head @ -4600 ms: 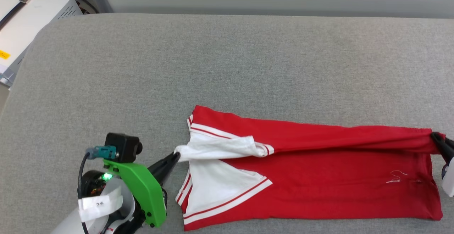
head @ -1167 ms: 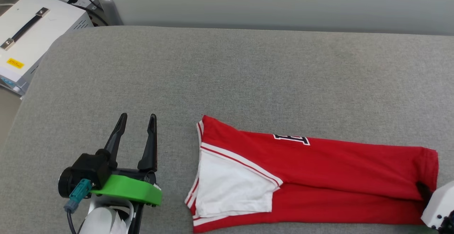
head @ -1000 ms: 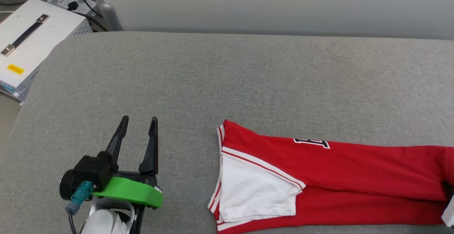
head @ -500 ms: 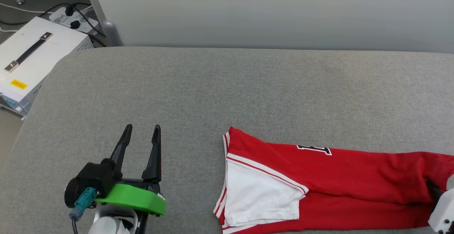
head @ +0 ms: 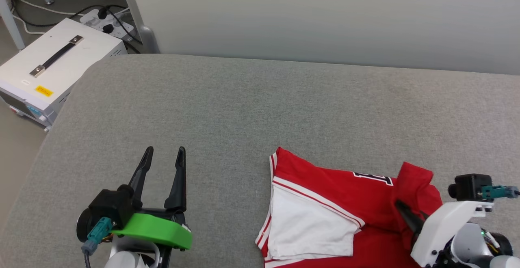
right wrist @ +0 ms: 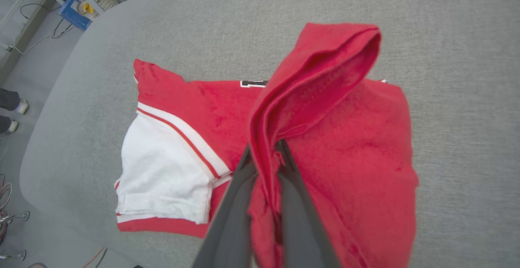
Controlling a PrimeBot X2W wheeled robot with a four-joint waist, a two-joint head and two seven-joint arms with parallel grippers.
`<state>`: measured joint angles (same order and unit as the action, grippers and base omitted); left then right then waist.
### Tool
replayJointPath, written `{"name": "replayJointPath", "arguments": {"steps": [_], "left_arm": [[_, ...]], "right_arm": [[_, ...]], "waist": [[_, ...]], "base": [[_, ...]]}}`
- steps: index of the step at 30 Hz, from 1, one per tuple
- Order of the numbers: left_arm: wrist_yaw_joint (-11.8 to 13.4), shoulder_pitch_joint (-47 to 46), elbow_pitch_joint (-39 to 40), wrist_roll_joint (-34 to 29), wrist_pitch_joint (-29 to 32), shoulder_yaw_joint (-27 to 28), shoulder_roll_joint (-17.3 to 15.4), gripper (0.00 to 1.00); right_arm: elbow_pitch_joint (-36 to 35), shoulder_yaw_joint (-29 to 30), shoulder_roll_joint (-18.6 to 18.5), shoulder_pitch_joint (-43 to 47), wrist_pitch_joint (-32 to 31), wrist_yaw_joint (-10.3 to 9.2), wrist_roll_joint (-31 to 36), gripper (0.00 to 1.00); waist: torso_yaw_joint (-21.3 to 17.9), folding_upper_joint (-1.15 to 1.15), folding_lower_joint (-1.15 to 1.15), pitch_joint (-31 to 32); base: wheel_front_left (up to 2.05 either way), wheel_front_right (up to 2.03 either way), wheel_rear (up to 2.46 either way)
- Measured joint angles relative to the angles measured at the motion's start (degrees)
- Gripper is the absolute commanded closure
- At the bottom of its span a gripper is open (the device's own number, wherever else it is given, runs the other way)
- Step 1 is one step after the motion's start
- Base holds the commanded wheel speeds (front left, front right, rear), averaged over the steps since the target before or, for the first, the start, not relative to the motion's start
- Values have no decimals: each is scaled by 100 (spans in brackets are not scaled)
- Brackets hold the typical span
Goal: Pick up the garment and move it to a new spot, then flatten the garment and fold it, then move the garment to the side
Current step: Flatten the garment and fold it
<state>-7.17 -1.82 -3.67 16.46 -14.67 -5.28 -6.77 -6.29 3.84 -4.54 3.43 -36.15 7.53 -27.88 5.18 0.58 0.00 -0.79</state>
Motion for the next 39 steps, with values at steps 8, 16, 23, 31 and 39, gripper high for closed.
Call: {"name": "replayJointPath", "arguments": {"steps": [8,16,23,31,39], "left_arm": [[0,32,-44,24,0,-7,-16,0],[0,46,-87,25,0,-36,-33,0],[0,44,-102,26,0,-111,-37,0],[0,44,-129,26,0,-109,-40,0],[0,40,-144,25,0,-121,-40,0]], "right_arm": [[99,-834,153,-129,27,-1,-469,100],[887,-1506,172,-559,575,-1,-715,100],[1639,-1783,175,-880,905,-1,-772,92],[1857,-2585,190,-1101,1151,-1,-1114,0],[1800,-2673,188,-1417,1533,-1,-910,0]], "waist": [[242,0,0,56],[397,0,0,87],[513,0,0,15],[563,0,0,-83],[471,0,0,-86]], "base": [[0,0,0],[0,0,0],[0,0,0],[0,0,0],[0,0,0]]}}
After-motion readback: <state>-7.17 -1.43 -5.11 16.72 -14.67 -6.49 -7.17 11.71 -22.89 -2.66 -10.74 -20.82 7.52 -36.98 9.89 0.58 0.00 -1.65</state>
